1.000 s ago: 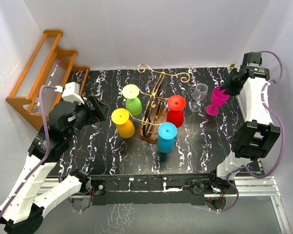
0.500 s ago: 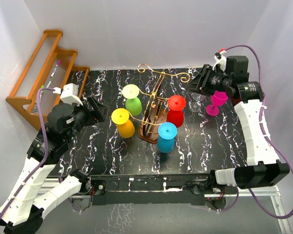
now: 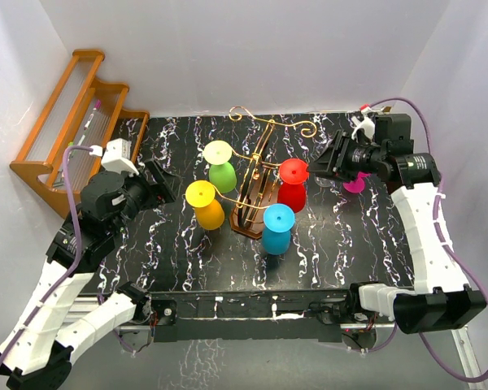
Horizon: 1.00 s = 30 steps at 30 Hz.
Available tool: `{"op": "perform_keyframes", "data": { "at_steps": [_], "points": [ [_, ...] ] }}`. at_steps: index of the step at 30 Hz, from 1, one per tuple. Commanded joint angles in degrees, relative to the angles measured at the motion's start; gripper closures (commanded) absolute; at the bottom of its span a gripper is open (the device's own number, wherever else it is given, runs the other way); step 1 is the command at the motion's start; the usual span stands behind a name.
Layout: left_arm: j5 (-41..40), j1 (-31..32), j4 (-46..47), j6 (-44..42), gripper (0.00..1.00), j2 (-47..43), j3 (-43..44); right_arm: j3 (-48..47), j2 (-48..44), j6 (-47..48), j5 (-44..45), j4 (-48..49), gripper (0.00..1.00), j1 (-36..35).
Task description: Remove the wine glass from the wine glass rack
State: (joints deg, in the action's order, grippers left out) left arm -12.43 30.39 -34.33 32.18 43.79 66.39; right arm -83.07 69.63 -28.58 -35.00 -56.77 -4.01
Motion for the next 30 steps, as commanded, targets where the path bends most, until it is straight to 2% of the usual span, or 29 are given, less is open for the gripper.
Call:
{"op": "perform_keyframes", "data": {
  "at_steps": [1,7,20,27,30],
  "points": [
    [0.8,0.1,1.5,-0.1,0.23,0.4,0.3,2.3,-2.9,0.4,-5.5,2.5,0.59,0.2],
    [1.0,0.0,1.6,-0.2,0.23,0.5,0.5,6.1,-2.8,0.8,-10.7,5.4,0.59,0.2],
    [0.1,0.0,0.7,-0.2,0.23,0.1,1.3,10.4,-0.5,-0.8,-14.6,14.1,0.6,0.2],
    [0.0,0.1,0.7,-0.2,0.23,0.1,1.1,11.6,0.4,-2.1,-14.7,17.3,0.63,0.2],
    [-0.1,0.1,0.7,-0.3,0.23,0.2,1.1,12.0,0.6,-2.7,-14.6,18.1,0.69,0.2]
  ]
}}
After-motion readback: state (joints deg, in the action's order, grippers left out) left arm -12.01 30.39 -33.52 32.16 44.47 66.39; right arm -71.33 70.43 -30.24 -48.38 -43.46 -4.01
